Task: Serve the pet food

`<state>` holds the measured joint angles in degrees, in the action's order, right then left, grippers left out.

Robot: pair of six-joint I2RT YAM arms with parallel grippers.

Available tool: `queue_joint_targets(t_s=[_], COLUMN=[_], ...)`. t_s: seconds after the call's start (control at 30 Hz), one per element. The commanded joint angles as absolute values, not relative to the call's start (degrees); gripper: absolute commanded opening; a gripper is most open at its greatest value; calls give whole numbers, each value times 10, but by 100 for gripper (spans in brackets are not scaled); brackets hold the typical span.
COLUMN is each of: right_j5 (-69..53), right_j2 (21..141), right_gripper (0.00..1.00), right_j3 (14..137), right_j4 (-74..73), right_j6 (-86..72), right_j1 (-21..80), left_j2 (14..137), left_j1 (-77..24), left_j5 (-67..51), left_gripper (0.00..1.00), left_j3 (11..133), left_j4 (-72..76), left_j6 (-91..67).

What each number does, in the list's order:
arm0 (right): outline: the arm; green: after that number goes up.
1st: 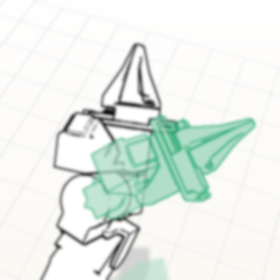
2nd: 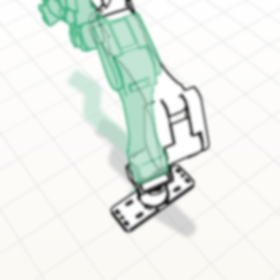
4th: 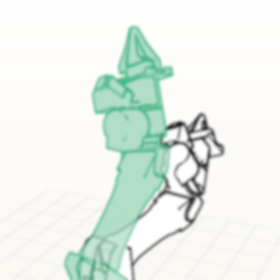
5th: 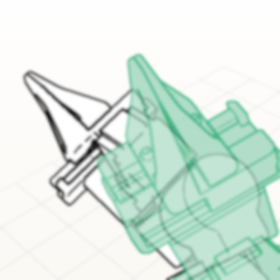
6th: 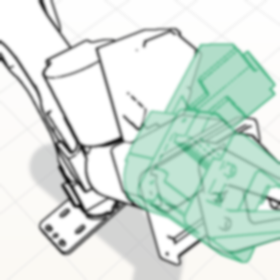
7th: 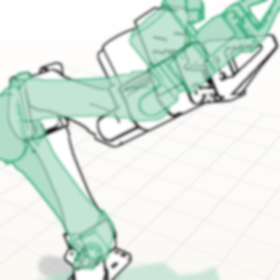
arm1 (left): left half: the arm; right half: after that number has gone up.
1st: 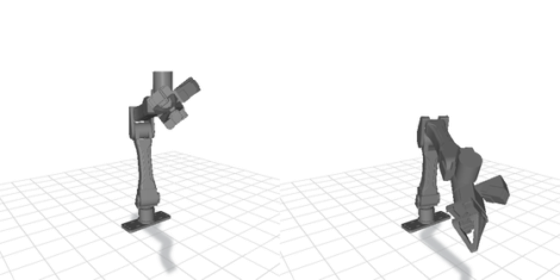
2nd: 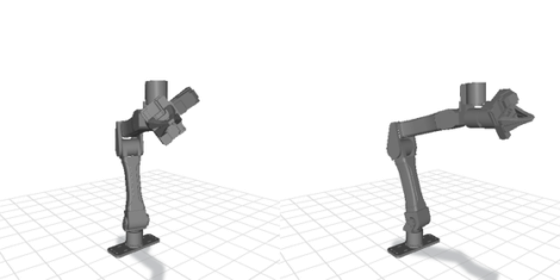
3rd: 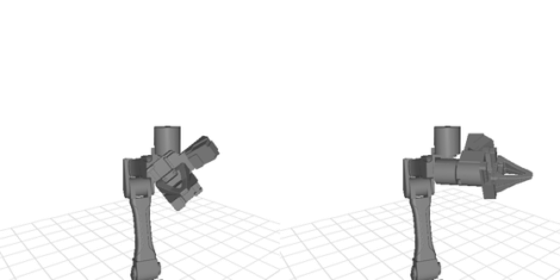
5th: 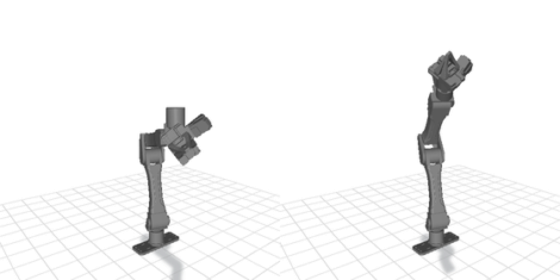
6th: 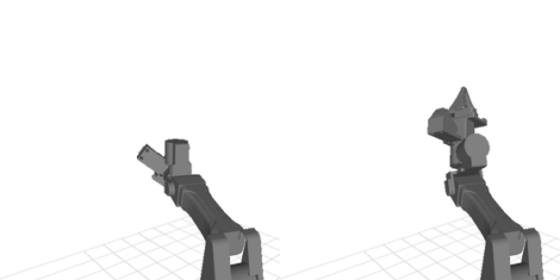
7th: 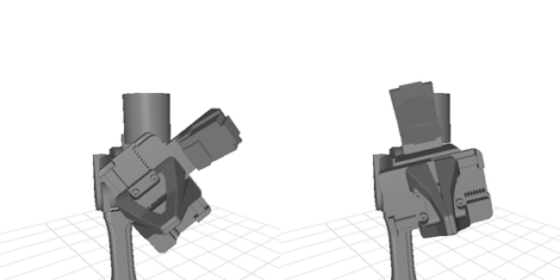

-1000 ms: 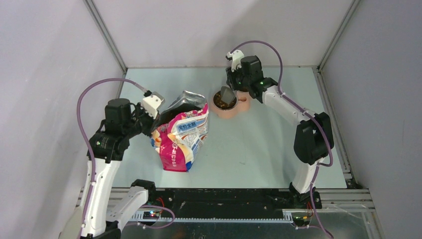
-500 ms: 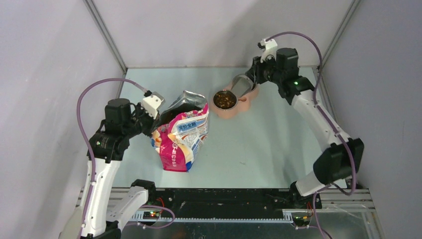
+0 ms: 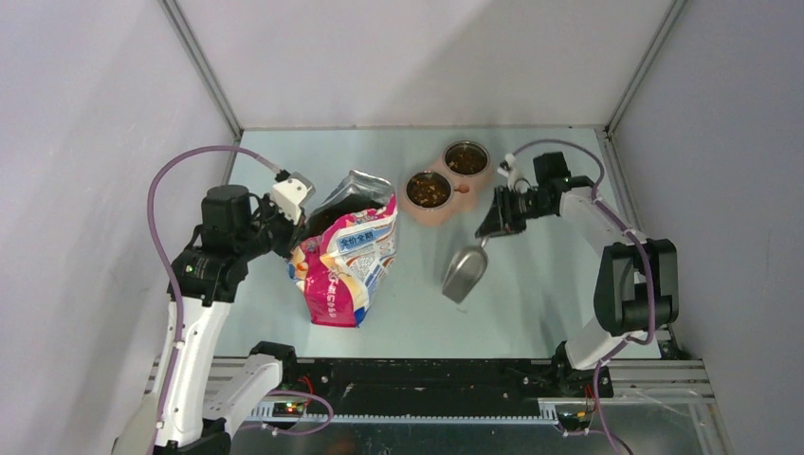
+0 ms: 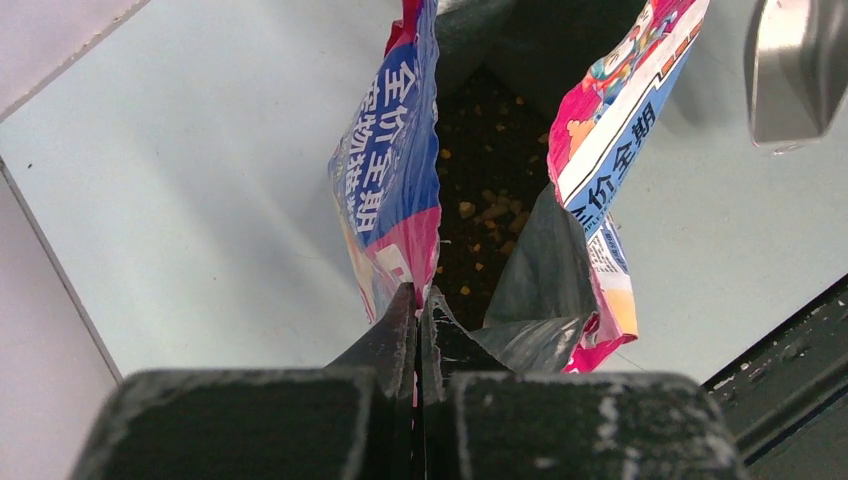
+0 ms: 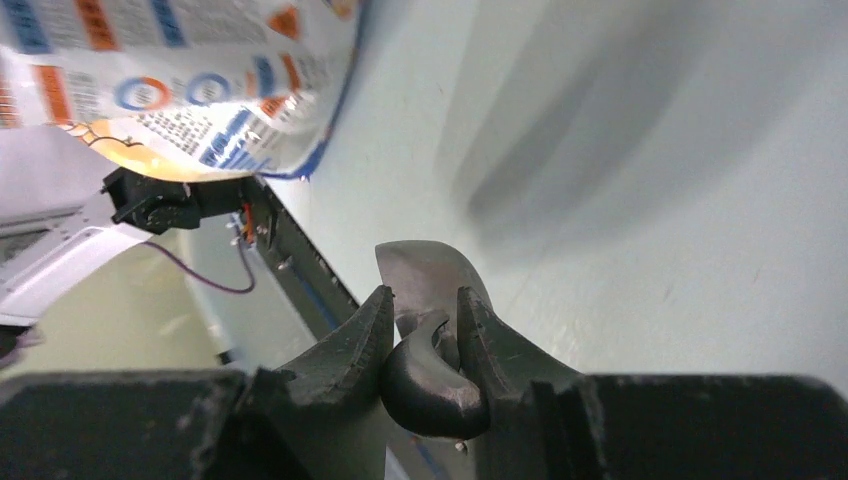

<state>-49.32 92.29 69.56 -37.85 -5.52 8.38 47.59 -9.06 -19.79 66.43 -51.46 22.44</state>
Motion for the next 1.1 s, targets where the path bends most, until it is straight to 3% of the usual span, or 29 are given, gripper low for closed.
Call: queue_joint_targets(t_s=[0.0, 0.2, 0.33, 0.5, 0.7, 0.77, 0.8, 0.83, 1.07], right_j5=[-561, -504, -471, -434, -385, -365, -360, -359, -393], right_j2=[928, 942, 950, 962, 989, 995, 995, 992, 879], right_gripper=[0, 0, 7, 29, 42, 60, 74, 78, 89], right_j3=[637, 574, 565, 553, 554, 558, 564, 566, 624], right_j4=[-395, -319, -300, -278, -266, -269, -274, -278, -342], right_j6=[-84, -119, -122, -125, -122, -116, -113, -113, -98], right_j1=[46, 8, -8, -15, -31, -40, -47, -53, -144], left_j2=[474, 481, 483, 482, 474, 471, 469, 468, 469], left_j1=[-88, -87, -87, -88, -88, -88, -88, -88, -88], left_j5=[-230, -234, -236, -240, -248, -248, -247, -248, -261], left_gripper=[0, 0, 0, 0, 0, 0, 0, 0, 3], left_j3=[677, 677, 674, 666, 671, 671, 671, 671, 668], left_j4=[-498, -494, -494, -492, -502, -506, -508, -510, -513], left_j6=[209, 208, 210, 212, 209, 211, 212, 213, 198])
